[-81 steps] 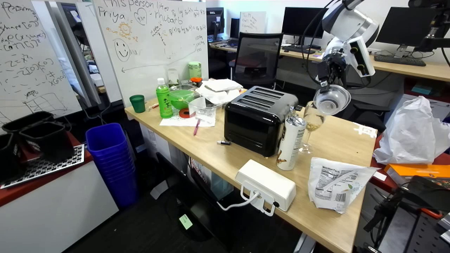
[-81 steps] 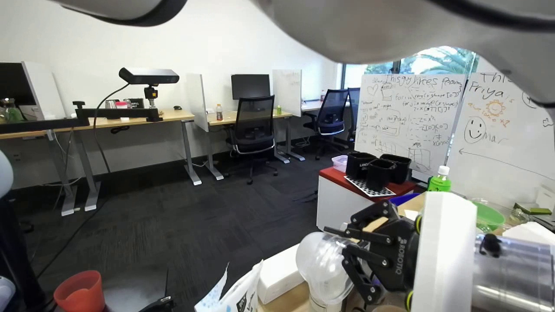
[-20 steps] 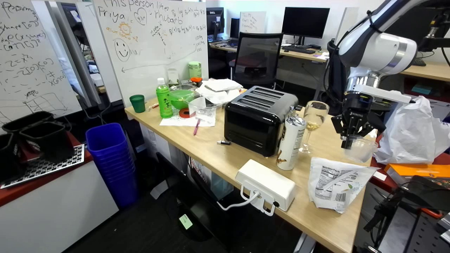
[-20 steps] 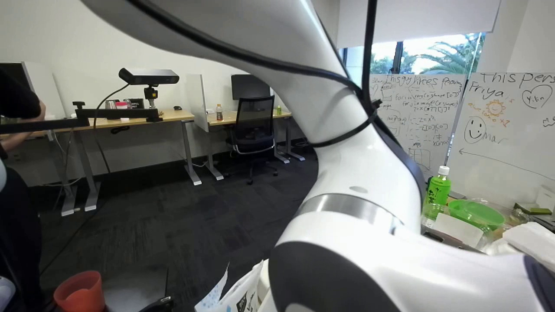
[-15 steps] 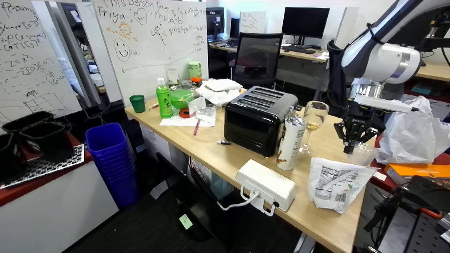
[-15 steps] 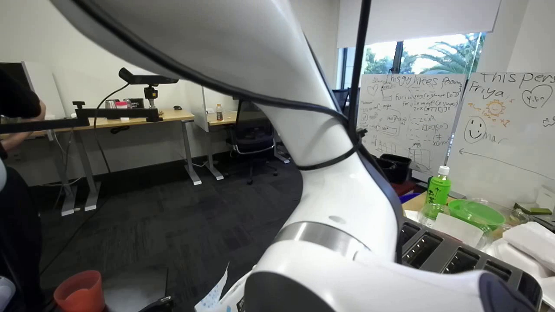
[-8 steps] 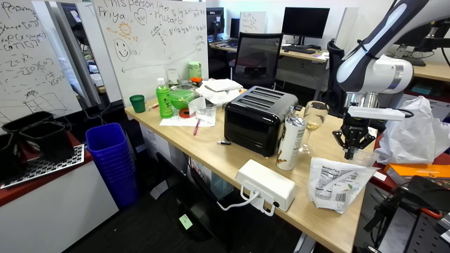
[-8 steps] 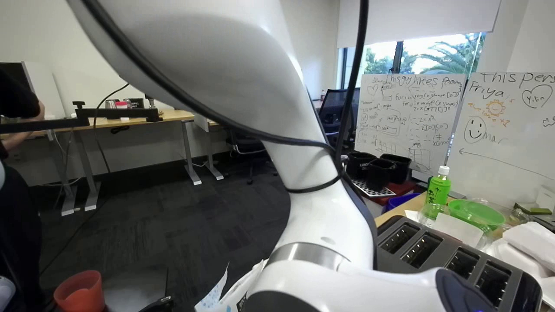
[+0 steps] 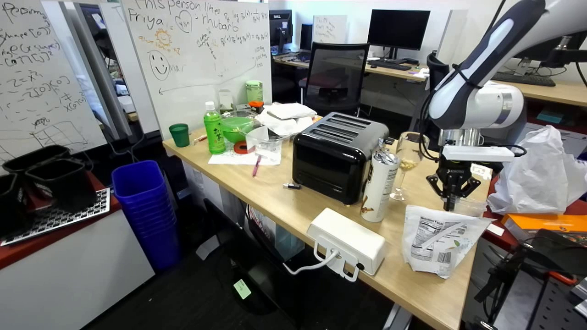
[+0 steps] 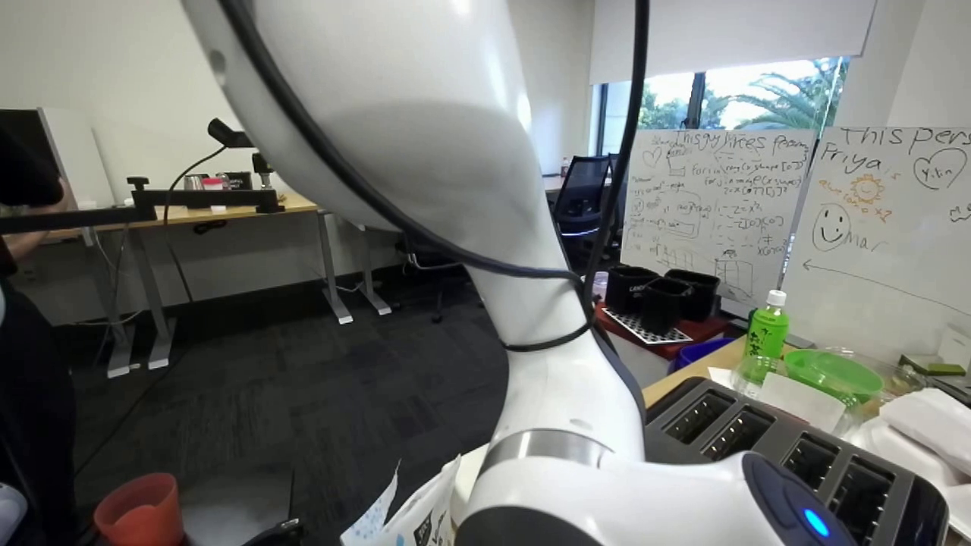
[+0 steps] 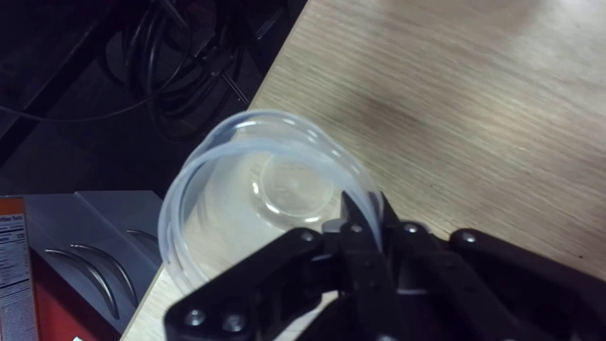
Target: Pour the contents of the bowl into the wine glass
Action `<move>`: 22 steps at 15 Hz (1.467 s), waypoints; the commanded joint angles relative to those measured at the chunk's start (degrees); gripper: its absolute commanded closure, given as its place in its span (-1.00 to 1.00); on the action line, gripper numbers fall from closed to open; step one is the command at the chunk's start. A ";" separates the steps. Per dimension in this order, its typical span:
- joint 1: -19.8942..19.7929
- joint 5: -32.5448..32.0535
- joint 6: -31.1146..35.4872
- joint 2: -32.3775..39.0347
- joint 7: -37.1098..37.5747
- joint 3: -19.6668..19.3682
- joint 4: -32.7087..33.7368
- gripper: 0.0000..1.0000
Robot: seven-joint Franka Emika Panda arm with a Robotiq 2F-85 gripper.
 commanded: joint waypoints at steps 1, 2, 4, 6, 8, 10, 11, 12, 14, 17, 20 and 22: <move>-0.79 -0.26 -1.01 1.20 0.70 0.91 1.78 0.36; -1.36 0.50 -2.16 1.25 -0.20 1.52 2.26 0.31; -1.52 0.70 -2.96 1.39 -0.61 1.94 2.93 0.06; -1.89 1.40 -3.33 0.94 -1.37 2.60 3.44 -0.22; -2.18 2.02 -3.51 -0.06 -1.84 3.01 3.62 -0.50; -2.52 3.07 -5.33 -1.71 -1.74 3.27 3.53 -0.78; -2.71 3.74 -6.87 -2.71 -1.88 3.36 3.31 -0.90; -3.10 4.93 -9.14 -3.74 -2.45 3.61 3.22 -0.98; -3.60 7.11 -13.52 -5.90 -3.91 3.69 2.84 -1.00; -4.16 9.95 -20.48 -9.23 -6.64 3.11 2.29 -1.00; -5.14 12.82 -28.19 -11.37 -10.28 2.69 2.37 -1.00; -3.91 11.33 -27.03 -10.60 -8.14 2.07 3.07 -1.00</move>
